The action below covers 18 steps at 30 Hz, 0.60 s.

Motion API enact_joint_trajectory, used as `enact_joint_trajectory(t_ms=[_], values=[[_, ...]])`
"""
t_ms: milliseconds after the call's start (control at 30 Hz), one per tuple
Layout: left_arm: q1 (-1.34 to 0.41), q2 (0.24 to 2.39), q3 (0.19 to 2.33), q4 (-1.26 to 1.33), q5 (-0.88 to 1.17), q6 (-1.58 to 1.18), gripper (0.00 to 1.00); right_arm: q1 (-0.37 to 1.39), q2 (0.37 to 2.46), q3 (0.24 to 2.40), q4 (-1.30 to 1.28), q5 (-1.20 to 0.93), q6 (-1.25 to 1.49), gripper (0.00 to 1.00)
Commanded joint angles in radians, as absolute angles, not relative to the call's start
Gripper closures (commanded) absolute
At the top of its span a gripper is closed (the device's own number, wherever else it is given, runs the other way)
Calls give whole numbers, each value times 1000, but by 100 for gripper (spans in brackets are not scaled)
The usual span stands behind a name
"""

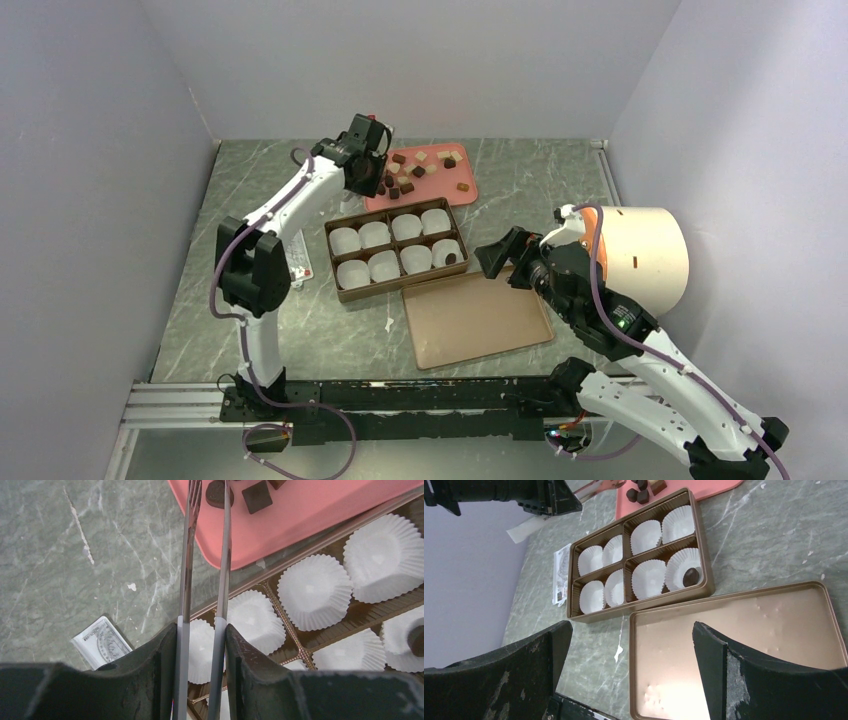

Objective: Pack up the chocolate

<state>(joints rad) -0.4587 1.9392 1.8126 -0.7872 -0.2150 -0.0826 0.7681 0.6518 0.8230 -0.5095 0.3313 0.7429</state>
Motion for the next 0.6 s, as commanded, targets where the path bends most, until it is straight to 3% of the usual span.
enact_joint_trajectory(t_ms=[0, 567], values=[[-460, 1959, 1860, -774, -241, -88, 60, 766, 649, 847, -490, 339, 738, 4], [-457, 2008, 1836, -750, -251, -65, 58, 766, 648, 829, -479, 342, 743, 4]])
